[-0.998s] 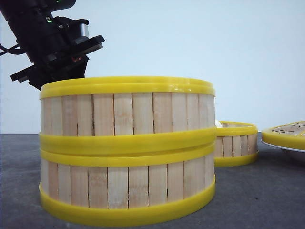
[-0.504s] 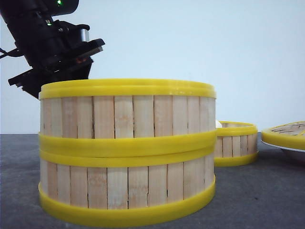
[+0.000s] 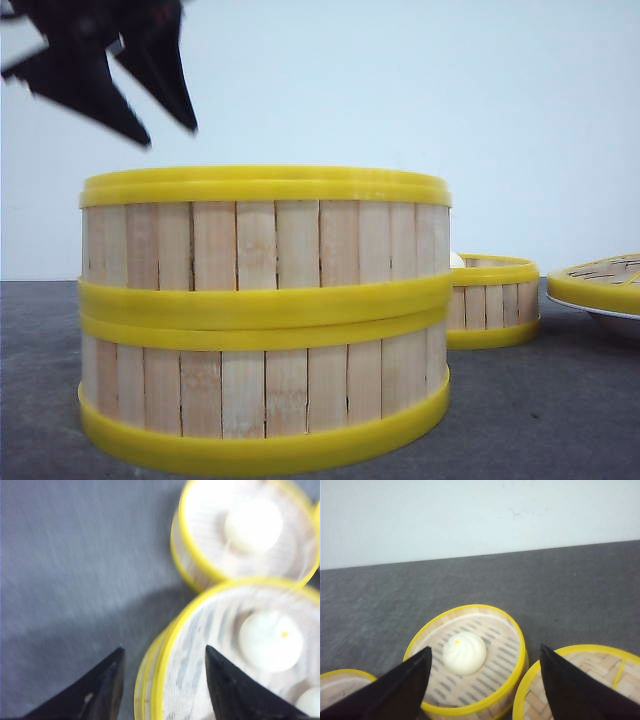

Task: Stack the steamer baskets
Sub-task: 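Grasp the one-bun basket's rim with the right gripper and lift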

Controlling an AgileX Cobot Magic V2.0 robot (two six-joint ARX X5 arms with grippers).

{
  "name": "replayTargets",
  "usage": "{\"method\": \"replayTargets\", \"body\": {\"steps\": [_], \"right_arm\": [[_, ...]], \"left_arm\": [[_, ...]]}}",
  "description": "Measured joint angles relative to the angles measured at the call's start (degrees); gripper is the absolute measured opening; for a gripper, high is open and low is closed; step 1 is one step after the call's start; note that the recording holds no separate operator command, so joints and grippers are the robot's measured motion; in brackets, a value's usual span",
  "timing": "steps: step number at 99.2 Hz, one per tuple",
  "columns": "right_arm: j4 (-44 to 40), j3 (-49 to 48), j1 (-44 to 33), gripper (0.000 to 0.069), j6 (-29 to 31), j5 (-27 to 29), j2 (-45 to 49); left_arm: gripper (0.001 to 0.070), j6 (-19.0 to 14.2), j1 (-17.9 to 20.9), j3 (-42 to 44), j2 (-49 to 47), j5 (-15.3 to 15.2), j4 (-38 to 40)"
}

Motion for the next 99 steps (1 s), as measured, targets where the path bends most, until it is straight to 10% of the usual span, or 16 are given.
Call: {"method": "replayTargets", "body": {"steps": [99], "right_arm": [[-7.5,31.5,0.4,0.0403,-1.8,1.4,59.2]], "left_arm": [[0.0302,-5.0,-0.6,-15.1,-46.6,-1.2,-10.1]]}}
